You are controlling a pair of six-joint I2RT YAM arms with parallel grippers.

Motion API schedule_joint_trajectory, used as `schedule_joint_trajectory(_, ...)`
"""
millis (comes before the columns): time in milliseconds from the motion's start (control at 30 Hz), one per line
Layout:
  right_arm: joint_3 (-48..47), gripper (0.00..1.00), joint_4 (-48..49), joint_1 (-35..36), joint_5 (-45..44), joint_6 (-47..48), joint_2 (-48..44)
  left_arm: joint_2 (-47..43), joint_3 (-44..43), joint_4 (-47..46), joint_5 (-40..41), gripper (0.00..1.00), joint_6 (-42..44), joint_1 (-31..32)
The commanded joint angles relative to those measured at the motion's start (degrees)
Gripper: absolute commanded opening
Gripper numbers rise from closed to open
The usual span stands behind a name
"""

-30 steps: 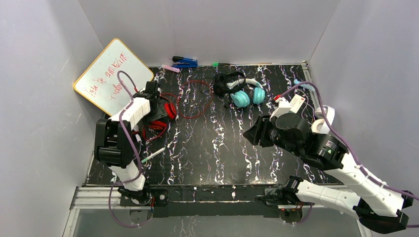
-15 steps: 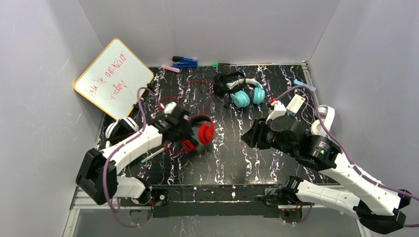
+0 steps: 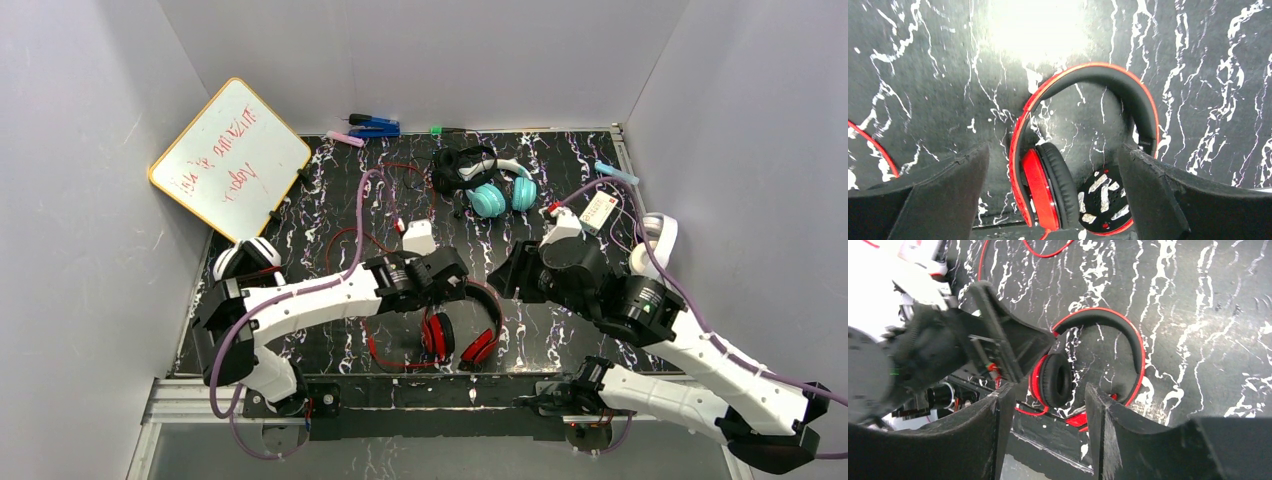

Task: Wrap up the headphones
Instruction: Move the headphones to the center of the board.

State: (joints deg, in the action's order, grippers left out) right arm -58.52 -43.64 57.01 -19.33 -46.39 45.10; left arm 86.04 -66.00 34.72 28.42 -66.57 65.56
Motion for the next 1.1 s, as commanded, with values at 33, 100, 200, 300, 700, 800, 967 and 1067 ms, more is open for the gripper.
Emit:
schedule_joint_trajectory(33, 2.56, 0.67, -4.31, -0.1, -6.03, -5.25, -3.7, -2.77, -5.07, 1.92, 3.05, 0.98, 21.62, -0.3)
schedule_joint_trajectory(100, 3.7, 0.68, -5.45, -0.08, -6.73, -7.13, -5.02, -3.21, -5.41, 1.2, -0.1, 0.98, 29.29, -0.42)
schedule_joint_trajectory(200, 5.13, 0.69, -7.12, -0.07, -7.65, -10.02, -6.54, -4.83, -2.49, -2.53, -6.59, 0.98, 41.19, -0.95)
schedule_joint_trajectory(300, 6.38, 0.69, -7.43, -0.07, -7.54, -11.31, -8.62, -4.21, -1.47, -5.71, -15.44, 0.98, 52.29, -2.59)
schedule_joint_trajectory(700, 6.69, 0.69, -10.15, -0.07, -8.06, -13.61, -12.54, 13.02, -11.39, -7.68, -33.13, 0.98, 69.87, -8.99)
schedule_joint_trajectory(800, 6.37, 0.69, -10.41, -0.13, -8.31, -13.9, -13.2, 18.89, -16.24, -5.55, -39.1, 0.98, 75.68, -11.18)
schedule_joint_trajectory(967, 4.92, 0.69, -11.62, -0.09, -9.48, -13.75, -13.71, 29.49, -25.32, 3.48, -39.93, 0.98, 85.47, -11.24)
schedule_joint_trajectory(1067, 4.28, 0.69, -12.36, -0.06, -10.52, -13.49, -13.94, 33.35, -28.58, 6.92, -38.91, 0.92, 86.94, -11.24)
